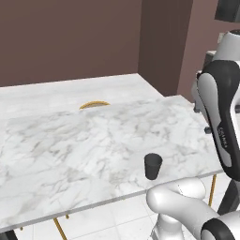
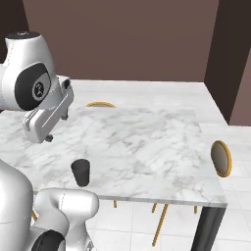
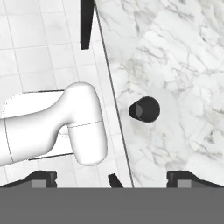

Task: Pick the pot and glass cup and place them in the sink. Then turn on the water.

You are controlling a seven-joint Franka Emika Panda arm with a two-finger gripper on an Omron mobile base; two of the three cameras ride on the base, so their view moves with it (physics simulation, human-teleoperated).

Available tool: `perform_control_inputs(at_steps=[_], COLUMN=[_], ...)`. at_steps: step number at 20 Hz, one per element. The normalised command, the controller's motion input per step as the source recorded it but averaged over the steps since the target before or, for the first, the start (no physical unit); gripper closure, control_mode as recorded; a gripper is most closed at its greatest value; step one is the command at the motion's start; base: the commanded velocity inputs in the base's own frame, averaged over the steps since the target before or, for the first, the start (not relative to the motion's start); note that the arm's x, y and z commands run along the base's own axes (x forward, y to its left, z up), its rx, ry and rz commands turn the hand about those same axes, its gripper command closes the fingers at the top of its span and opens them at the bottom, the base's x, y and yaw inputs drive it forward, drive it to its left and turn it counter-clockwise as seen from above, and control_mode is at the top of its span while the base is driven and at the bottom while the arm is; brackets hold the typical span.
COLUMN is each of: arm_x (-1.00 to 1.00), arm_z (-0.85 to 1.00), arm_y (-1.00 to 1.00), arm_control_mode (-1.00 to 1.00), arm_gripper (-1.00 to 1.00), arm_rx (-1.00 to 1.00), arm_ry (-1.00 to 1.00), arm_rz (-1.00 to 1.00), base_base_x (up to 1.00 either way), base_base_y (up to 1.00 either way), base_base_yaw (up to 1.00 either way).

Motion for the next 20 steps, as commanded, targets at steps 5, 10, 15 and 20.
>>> perform_control_inputs(at_steps=[5,10,15,20], arm_x=[0.00,0.00,0.00,0.00], arm_z=[-0.16,-0.01,0.00,0.00], arm_y=[0.15,0.52,0.56,0.38], arm_control_mode=[-1.00,-1.00,-1.00,-1.00], arm_gripper=[-1.00,-1.00,-1.00,-1.00], arm_rx=[0.00,0.00,0.00,0.00], arm_ry=[-0.02,0.00,-0.01,-0.03], arm_rz=[0.00,-0.13,-0.32,-0.39], base_base_x=[0.00,0.00,0.00,0.00], base_base_y=[0.00,0.00,0.00,0.00], base_base_yaw=[0.00,0.00,0.00,0.00])
